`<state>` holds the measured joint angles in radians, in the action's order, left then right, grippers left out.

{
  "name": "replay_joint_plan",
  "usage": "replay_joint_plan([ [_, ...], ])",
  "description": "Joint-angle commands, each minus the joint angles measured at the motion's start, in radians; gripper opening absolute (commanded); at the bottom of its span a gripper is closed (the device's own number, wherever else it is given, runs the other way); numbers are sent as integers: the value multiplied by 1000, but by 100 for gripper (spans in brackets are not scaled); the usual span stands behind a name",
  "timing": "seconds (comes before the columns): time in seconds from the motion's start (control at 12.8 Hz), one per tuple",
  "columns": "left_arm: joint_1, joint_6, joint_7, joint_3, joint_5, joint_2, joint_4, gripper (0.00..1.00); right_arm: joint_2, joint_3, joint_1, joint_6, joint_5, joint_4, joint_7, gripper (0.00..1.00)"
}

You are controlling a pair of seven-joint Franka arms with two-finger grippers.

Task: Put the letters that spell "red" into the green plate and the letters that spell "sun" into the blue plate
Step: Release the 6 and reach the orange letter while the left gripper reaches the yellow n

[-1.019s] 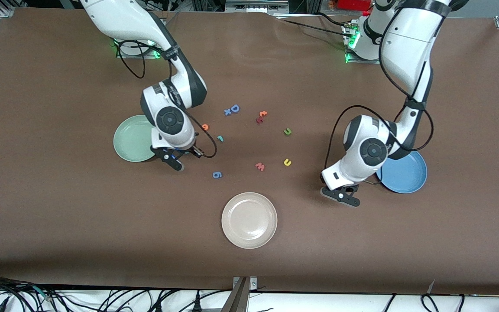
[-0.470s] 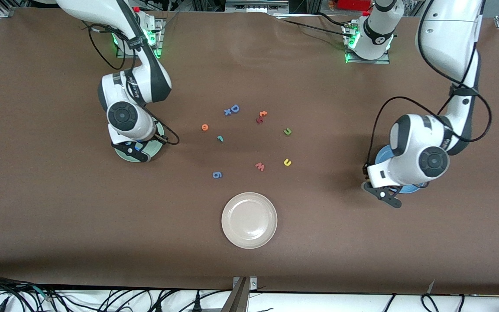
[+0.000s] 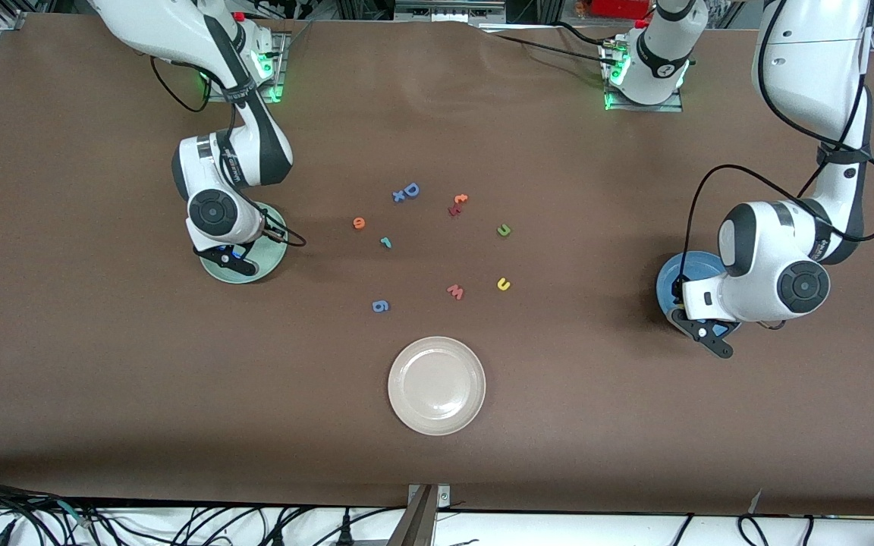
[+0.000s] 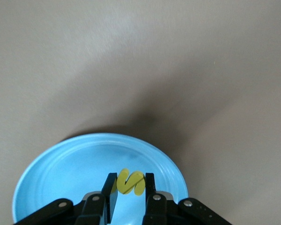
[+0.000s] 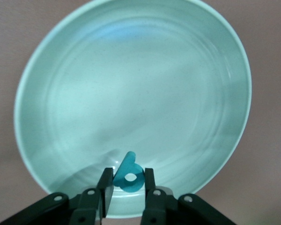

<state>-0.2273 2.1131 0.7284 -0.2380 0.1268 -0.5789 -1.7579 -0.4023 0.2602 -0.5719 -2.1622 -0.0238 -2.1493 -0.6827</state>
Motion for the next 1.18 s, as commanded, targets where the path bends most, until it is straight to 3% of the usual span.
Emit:
replay_joint_plan([
  [0.0, 0, 1, 34, -6, 28, -27, 0, 22, 2, -1, 6, -1, 2, 2, 18, 99],
  [0.24, 8, 24, 34, -6, 28, -47, 0, 37, 31, -9, 3, 36, -1, 20, -1, 99],
  [0.31, 8, 33, 34, -6, 28, -55, 1, 37, 36, -30, -2, 77, -4, 58, -52, 99],
  [0.39, 8, 36, 34, -6, 28, -55, 1, 46, 36, -67, -2, 100, -37, 84, -125, 99],
  [0.47, 8, 36, 34, -6, 27, -53, 1, 65, 37, -97, -2, 99, -82, 97, -165, 98],
  [0.55, 8, 31, 34, -6, 27, -47, 5, 94, 37, -130, -3, 90, -126, 114, -197, 96],
  [0.63, 5, 19, 28, -4, 28, -39, 12, 98, 37, -153, -3, 72, -163, 123, -222, 96],
  [0.86, -35, 2, 14, 11, 52, -7, 17, 99, 25, -229, -20, -60, -168, 105, -392, 96],
  [1.1, -58, -18, -90, 43, 141, 2, 17, 99, 25, -233, -51, -195, -168, 17, -442, 92],
])
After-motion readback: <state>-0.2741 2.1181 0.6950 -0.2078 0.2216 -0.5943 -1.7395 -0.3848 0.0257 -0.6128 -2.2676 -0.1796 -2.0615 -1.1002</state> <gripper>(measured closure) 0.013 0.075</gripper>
